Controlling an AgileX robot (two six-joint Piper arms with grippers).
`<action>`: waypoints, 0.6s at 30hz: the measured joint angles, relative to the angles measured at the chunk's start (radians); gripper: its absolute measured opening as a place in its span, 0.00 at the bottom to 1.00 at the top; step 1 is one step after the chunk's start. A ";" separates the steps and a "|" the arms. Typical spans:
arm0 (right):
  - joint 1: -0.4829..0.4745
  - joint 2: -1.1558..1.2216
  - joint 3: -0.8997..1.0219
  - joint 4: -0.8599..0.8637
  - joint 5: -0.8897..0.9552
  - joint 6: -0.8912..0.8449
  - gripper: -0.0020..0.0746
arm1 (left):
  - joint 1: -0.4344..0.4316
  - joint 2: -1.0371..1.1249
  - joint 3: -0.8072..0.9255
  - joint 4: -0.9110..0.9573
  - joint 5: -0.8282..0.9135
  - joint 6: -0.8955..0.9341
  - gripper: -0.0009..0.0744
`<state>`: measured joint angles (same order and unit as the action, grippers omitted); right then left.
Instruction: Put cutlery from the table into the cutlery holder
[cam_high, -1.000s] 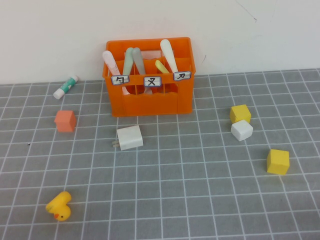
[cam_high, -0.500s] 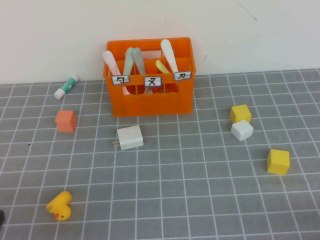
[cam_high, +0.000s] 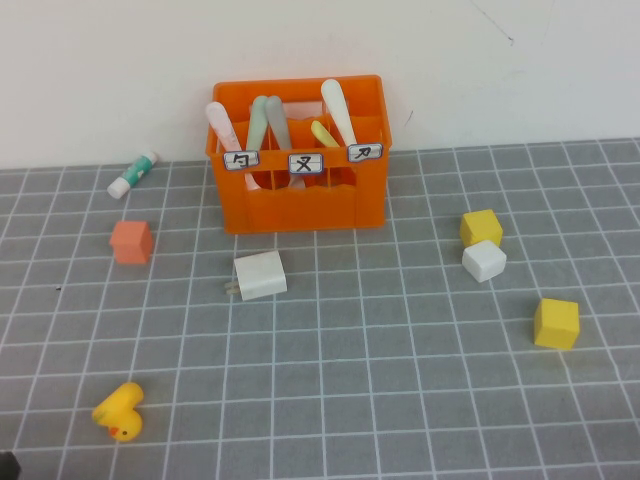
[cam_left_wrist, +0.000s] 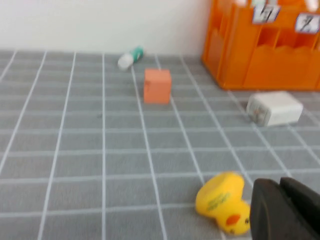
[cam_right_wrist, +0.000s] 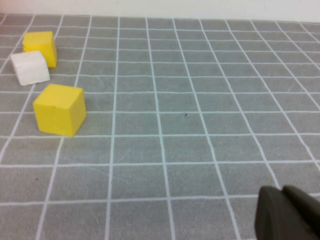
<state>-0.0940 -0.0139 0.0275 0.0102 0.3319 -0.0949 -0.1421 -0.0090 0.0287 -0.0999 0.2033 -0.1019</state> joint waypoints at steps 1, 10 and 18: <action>0.000 0.000 0.000 0.000 0.000 0.000 0.02 | 0.004 0.000 0.000 0.002 0.015 -0.007 0.01; 0.000 0.000 0.000 0.000 0.000 0.000 0.02 | 0.019 -0.002 -0.002 0.052 0.110 -0.040 0.01; 0.000 0.000 0.000 0.000 0.000 0.000 0.02 | 0.060 -0.002 -0.003 0.052 0.122 -0.061 0.01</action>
<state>-0.0940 -0.0139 0.0275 0.0102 0.3319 -0.0949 -0.0819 -0.0111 0.0252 -0.0483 0.3256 -0.1634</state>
